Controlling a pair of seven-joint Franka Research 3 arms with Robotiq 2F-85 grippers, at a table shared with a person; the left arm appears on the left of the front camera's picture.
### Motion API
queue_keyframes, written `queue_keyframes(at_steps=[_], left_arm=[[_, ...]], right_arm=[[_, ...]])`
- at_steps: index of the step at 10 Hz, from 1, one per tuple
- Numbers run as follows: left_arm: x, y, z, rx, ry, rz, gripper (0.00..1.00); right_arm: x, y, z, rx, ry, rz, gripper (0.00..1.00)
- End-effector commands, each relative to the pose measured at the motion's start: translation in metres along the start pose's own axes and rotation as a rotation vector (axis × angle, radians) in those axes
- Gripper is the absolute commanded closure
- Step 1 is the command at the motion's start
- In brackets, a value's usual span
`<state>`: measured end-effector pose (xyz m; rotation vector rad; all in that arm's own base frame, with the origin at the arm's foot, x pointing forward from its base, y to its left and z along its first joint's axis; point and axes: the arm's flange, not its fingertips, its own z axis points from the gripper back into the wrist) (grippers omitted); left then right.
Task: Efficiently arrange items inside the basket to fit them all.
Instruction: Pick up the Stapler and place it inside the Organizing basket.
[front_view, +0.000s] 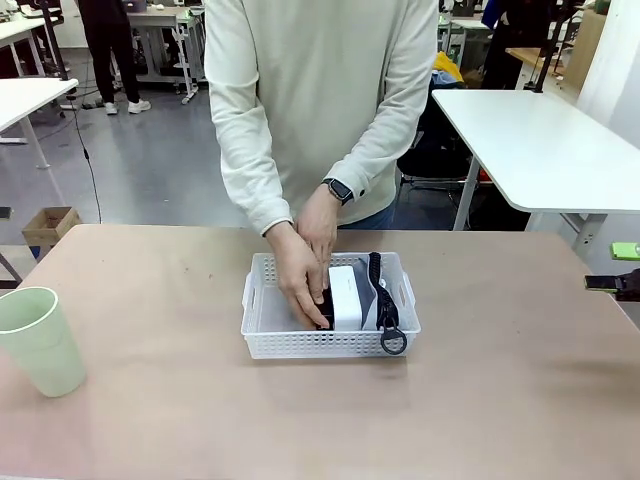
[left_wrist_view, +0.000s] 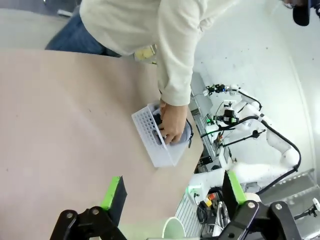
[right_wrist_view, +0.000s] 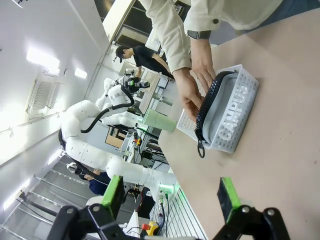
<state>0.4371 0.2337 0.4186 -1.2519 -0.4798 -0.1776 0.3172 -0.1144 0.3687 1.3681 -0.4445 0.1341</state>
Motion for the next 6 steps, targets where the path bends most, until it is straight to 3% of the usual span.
queue_keyframes(at_steps=[1,6], left_arm=[[-0.0005,-0.0311,0.0050,0.020,0.031,-0.048,0.00],[-0.0005,-0.0311,0.0050,0.020,0.031,-0.048,0.00]], right_arm=[[-0.0045,0.0018,0.0023,0.005,0.010,0.020,0.00],[-0.0045,0.0018,0.0023,0.005,0.010,0.020,0.00]])
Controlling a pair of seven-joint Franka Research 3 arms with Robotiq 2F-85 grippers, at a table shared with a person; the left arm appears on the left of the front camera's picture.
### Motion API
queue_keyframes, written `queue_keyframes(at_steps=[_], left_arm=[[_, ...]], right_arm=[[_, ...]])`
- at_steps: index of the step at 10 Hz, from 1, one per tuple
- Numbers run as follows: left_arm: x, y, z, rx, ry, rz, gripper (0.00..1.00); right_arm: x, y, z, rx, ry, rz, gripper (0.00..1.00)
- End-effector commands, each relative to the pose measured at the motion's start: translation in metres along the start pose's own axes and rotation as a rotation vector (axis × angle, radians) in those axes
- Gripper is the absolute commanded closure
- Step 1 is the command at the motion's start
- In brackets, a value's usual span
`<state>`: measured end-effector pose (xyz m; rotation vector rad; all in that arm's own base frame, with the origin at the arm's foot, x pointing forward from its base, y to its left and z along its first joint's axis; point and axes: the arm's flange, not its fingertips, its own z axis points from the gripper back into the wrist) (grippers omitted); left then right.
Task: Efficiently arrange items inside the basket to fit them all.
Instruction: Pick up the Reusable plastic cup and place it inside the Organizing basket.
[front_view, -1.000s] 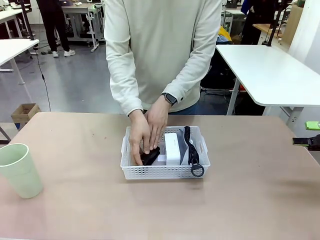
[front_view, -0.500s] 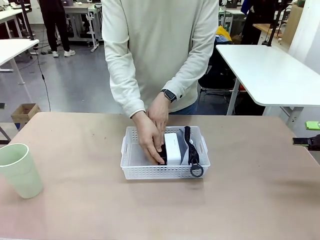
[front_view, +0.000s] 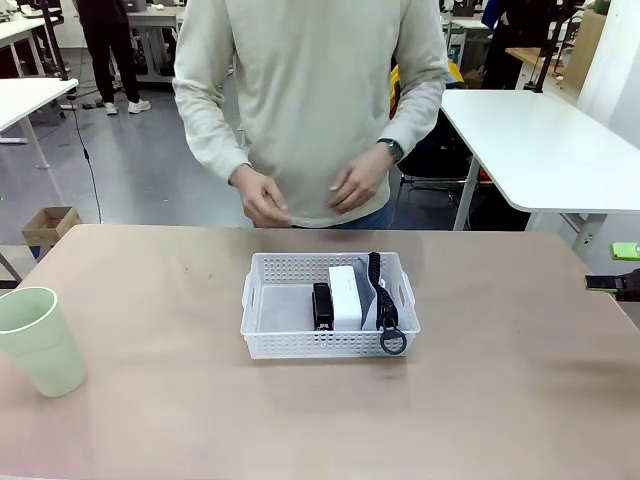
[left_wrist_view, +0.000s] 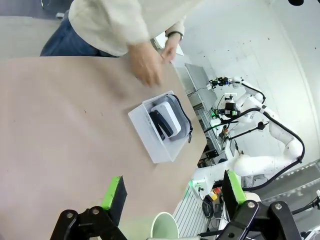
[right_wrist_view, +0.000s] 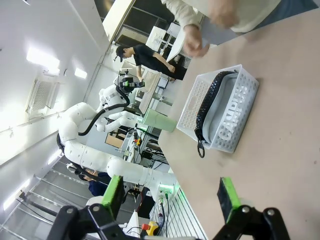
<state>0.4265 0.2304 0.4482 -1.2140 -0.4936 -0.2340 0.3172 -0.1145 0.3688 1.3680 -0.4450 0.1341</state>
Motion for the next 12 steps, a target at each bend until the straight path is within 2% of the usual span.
queue_keyframes(at_steps=[1,9,10,12], left_arm=[[-0.004,-0.001,-0.001,-0.002,0.005,0.007,0.00],[-0.001,0.001,-0.001,-0.001,0.002,0.002,0.00],[0.006,-0.002,-0.011,0.091,-0.058,-0.139,0.00],[0.038,0.002,-0.036,-0.108,-0.094,-0.515,0.00]], right_arm=[[-0.005,0.002,0.002,0.005,0.010,0.020,0.00],[-0.005,0.002,0.002,0.005,0.010,0.020,0.00],[-0.005,0.002,0.002,0.005,0.010,0.020,0.00],[-0.005,0.002,0.002,0.005,0.010,0.020,0.00]])
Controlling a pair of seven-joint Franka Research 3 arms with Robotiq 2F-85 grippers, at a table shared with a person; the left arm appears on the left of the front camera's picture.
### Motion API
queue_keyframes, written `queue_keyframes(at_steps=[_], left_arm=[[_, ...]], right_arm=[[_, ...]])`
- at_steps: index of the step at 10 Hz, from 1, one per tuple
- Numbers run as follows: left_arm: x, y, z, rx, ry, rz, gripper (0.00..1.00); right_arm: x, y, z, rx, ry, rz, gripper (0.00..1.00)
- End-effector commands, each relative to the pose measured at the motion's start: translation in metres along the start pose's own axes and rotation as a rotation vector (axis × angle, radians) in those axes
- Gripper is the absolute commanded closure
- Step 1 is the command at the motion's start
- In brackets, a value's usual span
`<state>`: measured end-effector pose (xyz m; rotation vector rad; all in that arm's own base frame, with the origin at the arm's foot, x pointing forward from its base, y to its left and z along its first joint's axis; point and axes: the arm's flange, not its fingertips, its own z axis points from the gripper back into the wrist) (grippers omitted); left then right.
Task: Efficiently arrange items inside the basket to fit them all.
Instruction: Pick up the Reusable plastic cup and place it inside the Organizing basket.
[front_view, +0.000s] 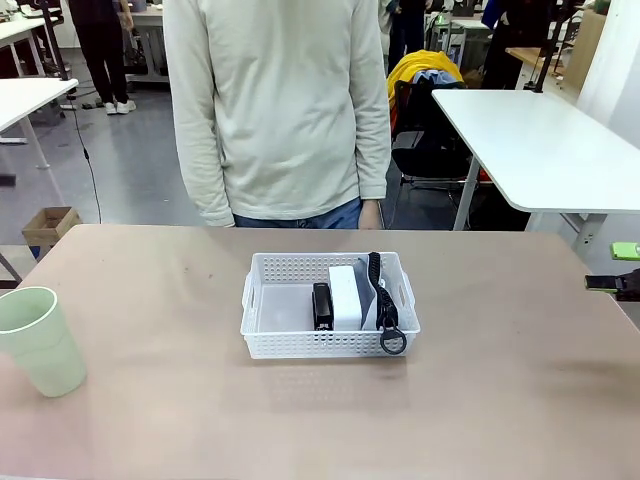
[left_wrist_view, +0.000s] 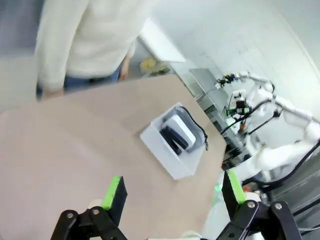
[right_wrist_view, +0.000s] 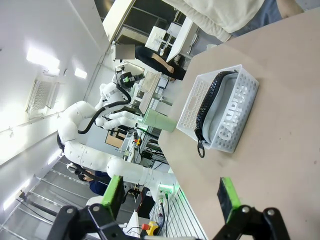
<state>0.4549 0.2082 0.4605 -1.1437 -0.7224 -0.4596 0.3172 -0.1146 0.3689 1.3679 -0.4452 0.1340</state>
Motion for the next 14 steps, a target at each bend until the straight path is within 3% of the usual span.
queue_keyframes(at_steps=[1,3,4,6,7,8,12,14], left_arm=[[0.012,0.009,-0.020,-0.248,-0.099,-0.293,0.00],[0.009,0.000,-0.027,-0.314,-0.098,-0.587,0.00],[0.002,0.001,-0.028,-0.231,-0.029,-0.695,0.00],[-0.016,0.017,-0.019,0.039,-0.067,-0.926,0.00],[-0.020,0.029,-0.012,0.230,-0.063,-0.997,0.00],[0.001,0.010,-0.022,-0.136,-0.024,-0.826,0.00],[-0.007,0.017,-0.022,-0.088,-0.035,-0.866,0.00],[-0.014,0.048,-0.032,-0.035,0.060,-0.873,0.00]], right_arm=[[-0.005,0.002,0.002,0.005,0.011,0.020,0.00],[-0.005,0.002,0.002,0.005,0.011,0.020,0.00],[-0.005,0.002,0.002,0.005,0.011,0.020,0.00],[-0.005,0.002,0.002,0.005,0.011,0.020,0.00],[-0.005,0.002,0.002,0.005,0.011,0.020,0.00],[-0.005,0.002,0.002,0.005,0.011,0.020,0.00],[-0.005,0.002,0.002,0.005,0.011,0.020,0.00],[-0.005,0.002,0.002,0.005,0.011,0.020,0.00]])
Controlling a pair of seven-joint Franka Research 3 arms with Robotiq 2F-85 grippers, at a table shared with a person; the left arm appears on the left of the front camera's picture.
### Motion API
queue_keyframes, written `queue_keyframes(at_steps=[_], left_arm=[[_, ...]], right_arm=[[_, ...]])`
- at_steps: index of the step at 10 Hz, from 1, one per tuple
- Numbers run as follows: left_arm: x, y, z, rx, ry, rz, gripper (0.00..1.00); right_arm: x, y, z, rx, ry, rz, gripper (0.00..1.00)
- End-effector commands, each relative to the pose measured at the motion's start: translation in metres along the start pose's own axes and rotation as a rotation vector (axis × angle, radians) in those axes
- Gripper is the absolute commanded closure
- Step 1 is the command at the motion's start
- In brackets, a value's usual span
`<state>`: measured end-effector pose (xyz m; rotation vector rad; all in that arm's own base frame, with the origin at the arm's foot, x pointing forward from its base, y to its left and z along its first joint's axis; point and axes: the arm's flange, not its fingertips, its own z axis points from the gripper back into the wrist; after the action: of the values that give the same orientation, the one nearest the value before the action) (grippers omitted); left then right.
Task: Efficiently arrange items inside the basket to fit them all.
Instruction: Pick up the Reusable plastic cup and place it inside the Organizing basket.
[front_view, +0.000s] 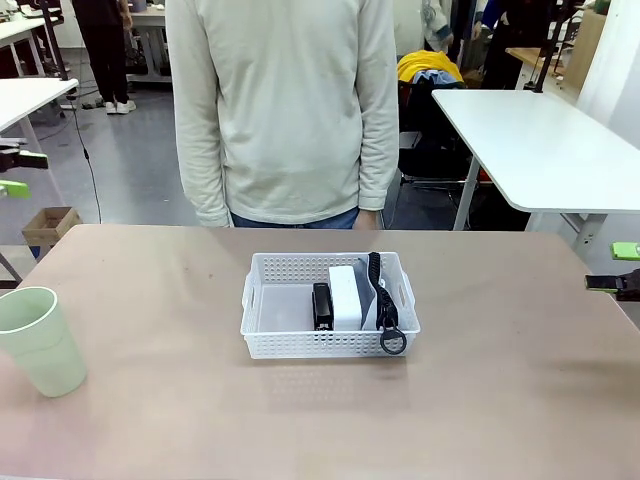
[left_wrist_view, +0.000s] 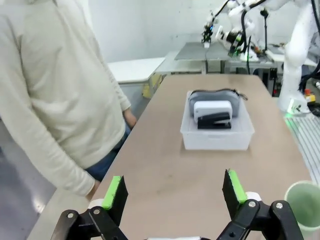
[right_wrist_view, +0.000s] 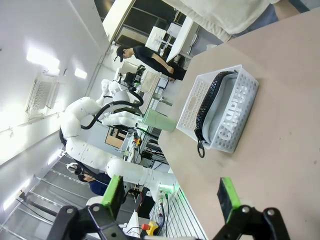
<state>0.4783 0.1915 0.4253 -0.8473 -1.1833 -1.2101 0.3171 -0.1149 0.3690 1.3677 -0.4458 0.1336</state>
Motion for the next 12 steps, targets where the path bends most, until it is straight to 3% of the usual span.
queue_keyframes(at_steps=[1,5,9,12], left_arm=[[-0.028,0.006,0.013,0.011,0.085,-0.039,0.00],[-0.076,-0.003,0.047,-0.100,0.191,0.014,0.00],[-0.113,-0.028,0.033,-0.387,0.251,0.058,0.00],[-0.117,-0.053,0.015,-0.496,0.267,0.059,0.00]], right_arm=[[-0.005,0.002,0.002,0.005,0.011,0.019,0.00],[-0.005,0.002,0.002,0.005,0.011,0.019,0.00],[-0.005,0.002,0.002,0.005,0.011,0.019,0.00],[-0.005,0.002,0.002,0.005,0.011,0.019,0.00]])
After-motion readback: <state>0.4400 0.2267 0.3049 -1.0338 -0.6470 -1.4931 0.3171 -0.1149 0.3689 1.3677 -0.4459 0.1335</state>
